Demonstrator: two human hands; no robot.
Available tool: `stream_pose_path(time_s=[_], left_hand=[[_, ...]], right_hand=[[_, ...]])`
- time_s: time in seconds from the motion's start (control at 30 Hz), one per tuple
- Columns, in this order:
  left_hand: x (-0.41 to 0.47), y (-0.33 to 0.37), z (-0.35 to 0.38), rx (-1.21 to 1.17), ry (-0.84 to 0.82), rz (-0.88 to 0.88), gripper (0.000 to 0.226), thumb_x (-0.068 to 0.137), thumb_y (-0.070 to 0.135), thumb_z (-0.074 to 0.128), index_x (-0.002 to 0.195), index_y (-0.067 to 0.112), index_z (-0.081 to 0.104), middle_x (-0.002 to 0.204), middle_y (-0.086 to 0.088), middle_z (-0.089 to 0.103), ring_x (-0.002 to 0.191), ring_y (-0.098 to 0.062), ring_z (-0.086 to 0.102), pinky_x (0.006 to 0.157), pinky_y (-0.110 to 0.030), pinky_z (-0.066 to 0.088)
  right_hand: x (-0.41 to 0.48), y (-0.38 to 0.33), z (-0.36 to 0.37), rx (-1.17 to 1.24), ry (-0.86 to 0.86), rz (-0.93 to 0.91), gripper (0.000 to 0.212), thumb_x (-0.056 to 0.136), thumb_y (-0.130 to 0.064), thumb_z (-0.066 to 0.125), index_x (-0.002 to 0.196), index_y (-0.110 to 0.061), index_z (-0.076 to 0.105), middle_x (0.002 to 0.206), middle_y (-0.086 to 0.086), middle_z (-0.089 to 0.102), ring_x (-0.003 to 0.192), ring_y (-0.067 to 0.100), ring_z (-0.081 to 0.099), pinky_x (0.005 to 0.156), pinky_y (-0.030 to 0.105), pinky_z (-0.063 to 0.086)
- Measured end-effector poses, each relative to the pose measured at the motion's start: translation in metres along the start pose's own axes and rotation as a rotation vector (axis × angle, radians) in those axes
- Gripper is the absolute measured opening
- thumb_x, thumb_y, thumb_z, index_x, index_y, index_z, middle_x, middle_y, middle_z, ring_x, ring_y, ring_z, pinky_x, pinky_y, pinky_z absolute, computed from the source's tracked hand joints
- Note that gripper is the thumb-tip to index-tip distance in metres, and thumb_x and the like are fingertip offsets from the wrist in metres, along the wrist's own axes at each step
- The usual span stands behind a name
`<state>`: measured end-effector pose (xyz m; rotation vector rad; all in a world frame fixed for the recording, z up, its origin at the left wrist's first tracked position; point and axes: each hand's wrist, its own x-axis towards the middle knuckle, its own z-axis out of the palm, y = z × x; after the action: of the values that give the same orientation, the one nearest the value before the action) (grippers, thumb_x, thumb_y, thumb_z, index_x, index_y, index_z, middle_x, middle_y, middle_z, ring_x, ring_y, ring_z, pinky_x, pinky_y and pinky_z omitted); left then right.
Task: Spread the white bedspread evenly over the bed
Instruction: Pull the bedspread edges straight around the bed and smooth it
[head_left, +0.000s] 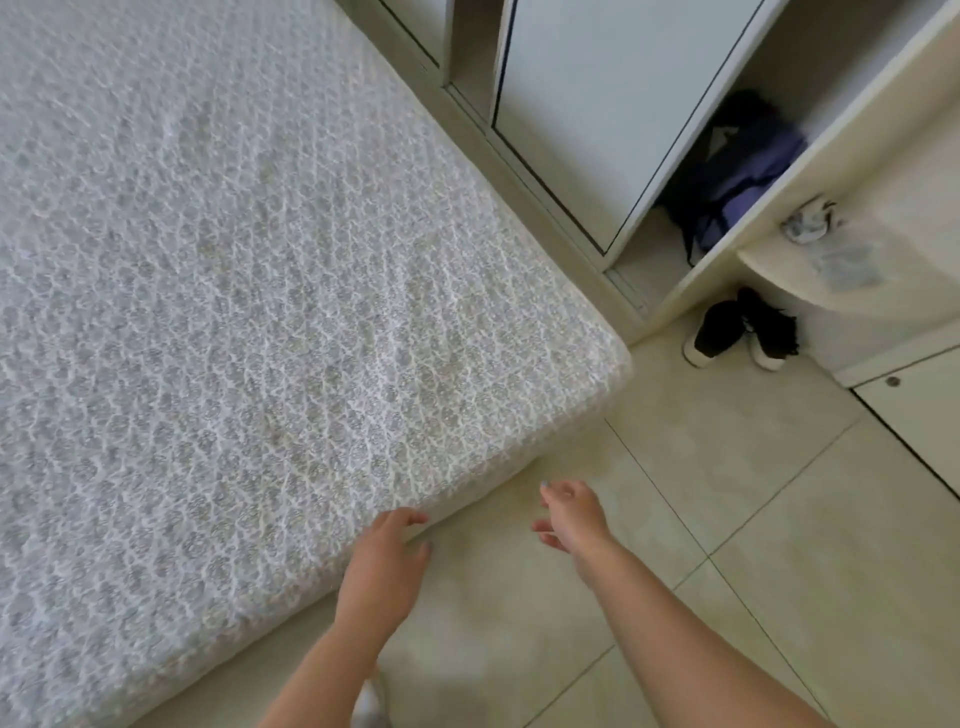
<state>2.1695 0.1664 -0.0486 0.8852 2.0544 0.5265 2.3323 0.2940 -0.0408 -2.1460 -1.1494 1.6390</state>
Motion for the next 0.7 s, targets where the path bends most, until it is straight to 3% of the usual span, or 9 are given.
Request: stream_pose_path(time_s=[0.07,0.17,0.3,0.43,0.5,0.57,0.63,0.7], left_hand=[[0.026,0.033,0.007,0.009,-0.022,0.063,0.024,0.095,0.025,0.055,0.118,0.026,0.057,0.126,0.006,0.055,0.084,-0.003,0.051,0.075,-0.023,0.04],[0.068,0.077,0.022,0.016,-0.026,0.142,0.021,0.094,0.026,0.056,0.115,0.026,0.06,0.123,0.006,0.058,0.099,-0.008,0.052,0.083,-0.024,0.04],[0.133,0.137,0.047,0.088,-0.121,0.258,0.023,0.095,0.025,0.055,0.117,0.026,0.06,0.116,0.011,0.057,0.106,-0.01,0.055,0.083,-0.024,0.041],[0.196,0.19,0.066,0.126,-0.214,0.39,0.024,0.093,0.019,0.059,0.116,0.027,0.061,0.122,0.007,0.059,0.106,-0.012,0.057,0.088,-0.031,0.05],[0.225,0.214,0.073,0.252,-0.187,0.481,0.029,0.092,0.015,0.059,0.118,0.029,0.06,0.131,0.009,0.051,0.116,-0.014,0.05,0.089,-0.037,0.052],[0.253,0.241,0.076,0.351,-0.152,0.558,0.035,0.094,0.013,0.057,0.122,0.033,0.057,0.138,0.013,0.044,0.118,-0.012,0.048,0.083,-0.038,0.055],[0.276,0.265,0.077,0.397,-0.17,0.642,0.039,0.093,0.017,0.058,0.128,0.035,0.053,0.139,0.015,0.043,0.105,-0.011,0.058,0.075,-0.033,0.056],[0.299,0.285,0.079,0.513,-0.229,0.686,0.038,0.091,0.029,0.062,0.128,0.035,0.053,0.133,0.012,0.049,0.099,-0.012,0.06,0.076,-0.033,0.053]], right_hand=[[0.016,-0.013,-0.019,0.049,0.03,0.005,0.01,0.098,-0.021,0.046,0.103,-0.013,0.051,0.085,0.006,0.058,0.067,0.022,0.06,0.061,0.029,0.049],[0.041,-0.029,-0.035,0.161,0.04,0.014,0.01,0.098,-0.017,0.046,0.106,-0.013,0.051,0.1,0.008,0.059,0.062,0.018,0.058,0.055,0.026,0.046],[0.085,-0.048,-0.049,0.197,0.158,-0.073,0.028,0.096,-0.016,0.045,0.122,-0.01,0.05,0.12,0.008,0.056,0.066,0.018,0.061,0.058,0.025,0.046],[0.138,-0.067,-0.056,0.131,0.276,-0.157,0.049,0.096,-0.027,0.048,0.143,-0.021,0.034,0.146,-0.002,0.033,0.101,0.028,0.066,0.087,0.044,0.055],[0.161,-0.076,-0.061,0.084,0.307,-0.196,0.053,0.096,-0.025,0.049,0.145,-0.025,0.028,0.149,-0.004,0.031,0.108,0.029,0.064,0.091,0.047,0.054],[0.183,-0.081,-0.07,0.087,0.323,-0.18,0.054,0.096,-0.02,0.052,0.144,-0.025,0.028,0.143,-0.001,0.04,0.095,0.026,0.069,0.082,0.038,0.058],[0.197,-0.083,-0.08,0.128,0.309,-0.153,0.047,0.095,-0.019,0.055,0.138,-0.022,0.038,0.13,-0.001,0.049,0.068,0.018,0.069,0.069,0.032,0.057],[0.207,-0.083,-0.088,0.174,0.274,-0.137,0.031,0.093,-0.02,0.059,0.123,-0.02,0.051,0.122,0.005,0.053,0.054,0.015,0.063,0.067,0.04,0.059]])
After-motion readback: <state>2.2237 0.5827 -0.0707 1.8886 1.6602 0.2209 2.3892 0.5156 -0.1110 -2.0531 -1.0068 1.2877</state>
